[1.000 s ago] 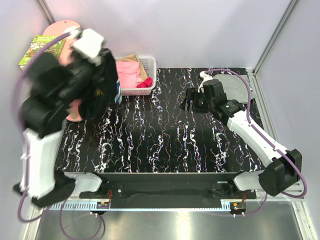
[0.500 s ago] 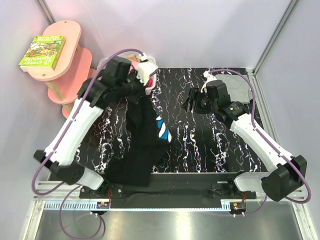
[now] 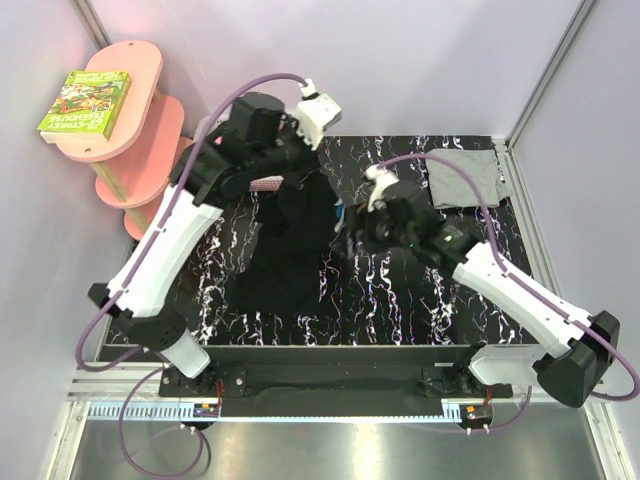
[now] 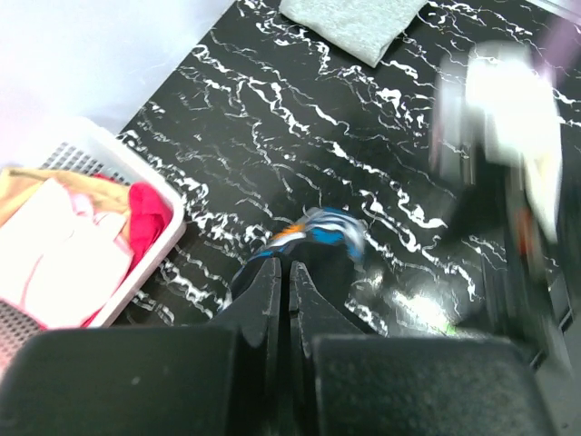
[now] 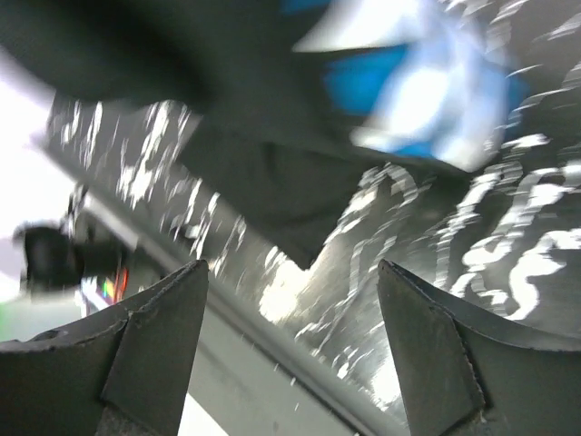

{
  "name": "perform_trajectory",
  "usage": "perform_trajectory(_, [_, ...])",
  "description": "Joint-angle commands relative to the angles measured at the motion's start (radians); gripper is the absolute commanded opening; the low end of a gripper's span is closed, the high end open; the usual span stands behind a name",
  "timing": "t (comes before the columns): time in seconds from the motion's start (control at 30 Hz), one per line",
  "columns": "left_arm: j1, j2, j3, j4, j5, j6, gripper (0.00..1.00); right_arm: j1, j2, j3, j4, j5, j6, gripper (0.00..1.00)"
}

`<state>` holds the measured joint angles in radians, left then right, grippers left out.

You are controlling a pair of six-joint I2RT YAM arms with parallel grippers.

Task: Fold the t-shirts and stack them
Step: Move the tshirt to the center of the board

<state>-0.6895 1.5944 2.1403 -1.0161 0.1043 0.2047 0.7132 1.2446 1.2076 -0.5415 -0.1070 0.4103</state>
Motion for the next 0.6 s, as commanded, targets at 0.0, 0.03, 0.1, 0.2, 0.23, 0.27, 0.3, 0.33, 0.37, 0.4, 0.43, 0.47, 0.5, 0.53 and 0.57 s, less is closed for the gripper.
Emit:
perform_trajectory(0.0, [-0.018, 0.067, 0.118, 0.07, -0.058, -0.022, 0.0, 0.156, 0.039, 0.015, 0.003, 0.067, -0.024, 0.84])
perform_trajectory(0.03, [-0.019, 0.073, 0.134, 0.071, -0.063, -0.022, 0.0, 0.182, 0.059, 0.018, 0.005, 0.088, -0.025, 0.84])
perform_trajectory(0.1, [-0.019, 0.079, 0.138, 0.073, -0.078, -0.024, 0.0, 0.235, 0.076, 0.027, 0.015, 0.178, -0.024, 0.85])
perform_trajectory(0.2, [-0.021, 0.069, 0.122, 0.071, -0.08, -0.025, 0.0, 0.272, 0.101, 0.018, 0.052, 0.308, -0.036, 0.88])
perform_trajectory(0.23, [-0.021, 0.065, 0.119, 0.073, -0.08, -0.024, 0.0, 0.279, 0.113, 0.012, 0.066, 0.337, -0.041, 0.88])
perform_trajectory(0.27, [-0.022, 0.062, 0.118, 0.073, -0.086, -0.024, 0.0, 0.285, 0.118, 0.006, 0.078, 0.375, -0.047, 0.88])
perform_trajectory(0.3, [-0.022, 0.059, 0.118, 0.073, -0.09, -0.025, 0.0, 0.288, 0.125, 0.001, 0.09, 0.43, -0.047, 0.88])
perform_trajectory(0.33, [-0.025, 0.052, 0.11, 0.071, -0.081, -0.027, 0.15, 0.289, 0.137, 0.003, 0.091, 0.444, -0.048, 0.87])
perform_trajectory(0.37, [-0.028, 0.046, 0.098, 0.068, -0.063, -0.025, 0.4, 0.29, 0.138, 0.006, 0.091, 0.481, -0.045, 0.86])
perform_trajectory(0.4, [-0.034, 0.024, 0.066, 0.067, -0.045, -0.022, 0.63, 0.295, 0.115, 0.001, 0.091, 0.496, -0.041, 0.84])
perform_trajectory(0.43, [-0.047, 0.016, 0.05, 0.056, -0.013, -0.027, 0.63, 0.295, 0.098, -0.003, 0.092, 0.516, -0.027, 0.82])
perform_trajectory(0.47, [-0.05, 0.0, 0.035, 0.051, 0.01, -0.028, 0.6, 0.295, 0.076, -0.011, 0.091, 0.579, -0.016, 0.8])
perform_trajectory(0.5, [-0.053, -0.007, 0.014, 0.042, 0.029, -0.042, 0.58, 0.295, 0.031, -0.028, 0.092, 0.611, -0.007, 0.79])
perform_trajectory(0.53, [-0.053, -0.011, 0.009, 0.039, 0.066, -0.053, 0.57, 0.295, 0.007, -0.039, 0.089, 0.642, 0.008, 0.8])
perform_trajectory(0.57, [-0.053, -0.017, 0.009, 0.033, 0.086, -0.062, 0.57, 0.295, -0.017, -0.058, 0.087, 0.691, 0.018, 0.8])
